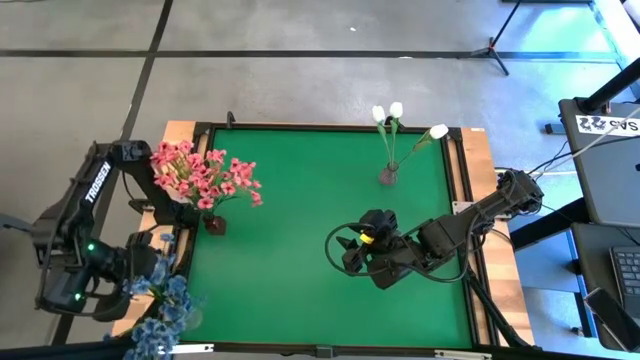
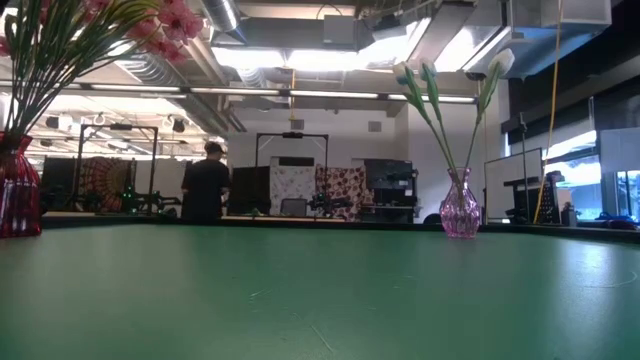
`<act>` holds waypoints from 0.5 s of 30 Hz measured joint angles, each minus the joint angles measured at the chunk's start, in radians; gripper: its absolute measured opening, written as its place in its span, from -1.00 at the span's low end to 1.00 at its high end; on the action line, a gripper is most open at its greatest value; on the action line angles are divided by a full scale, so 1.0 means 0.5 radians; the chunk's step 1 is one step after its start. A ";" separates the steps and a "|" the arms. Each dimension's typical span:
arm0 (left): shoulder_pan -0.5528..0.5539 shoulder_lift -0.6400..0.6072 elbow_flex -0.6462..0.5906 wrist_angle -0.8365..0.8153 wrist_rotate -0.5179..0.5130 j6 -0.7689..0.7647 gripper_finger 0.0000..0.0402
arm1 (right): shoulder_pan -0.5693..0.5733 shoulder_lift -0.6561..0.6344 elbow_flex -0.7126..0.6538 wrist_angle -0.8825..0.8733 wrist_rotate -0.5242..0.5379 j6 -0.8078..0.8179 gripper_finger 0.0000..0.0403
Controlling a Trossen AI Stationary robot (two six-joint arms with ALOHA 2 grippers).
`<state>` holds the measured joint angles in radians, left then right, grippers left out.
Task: Sort flowers into vase by color
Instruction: Put the blue flower into the transparent vase
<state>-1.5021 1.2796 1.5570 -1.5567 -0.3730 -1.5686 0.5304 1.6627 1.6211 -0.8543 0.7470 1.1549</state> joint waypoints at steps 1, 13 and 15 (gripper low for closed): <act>0.000 -0.016 0.000 0.004 -0.001 0.005 -0.99 | 0.000 0.000 0.000 0.000 0.000 0.000 0.15; 0.003 -0.099 0.083 -0.014 0.034 0.043 -0.99 | -0.002 0.000 0.000 -0.001 0.012 -0.001 0.15; 0.025 -0.101 0.126 -0.022 0.032 0.066 -0.99 | -0.002 0.000 0.000 -0.001 0.021 -0.009 0.15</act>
<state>-1.4894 1.2290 1.6200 -1.5676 -0.3569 -1.5356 0.5297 1.6627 1.6211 -0.8547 0.7576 1.1502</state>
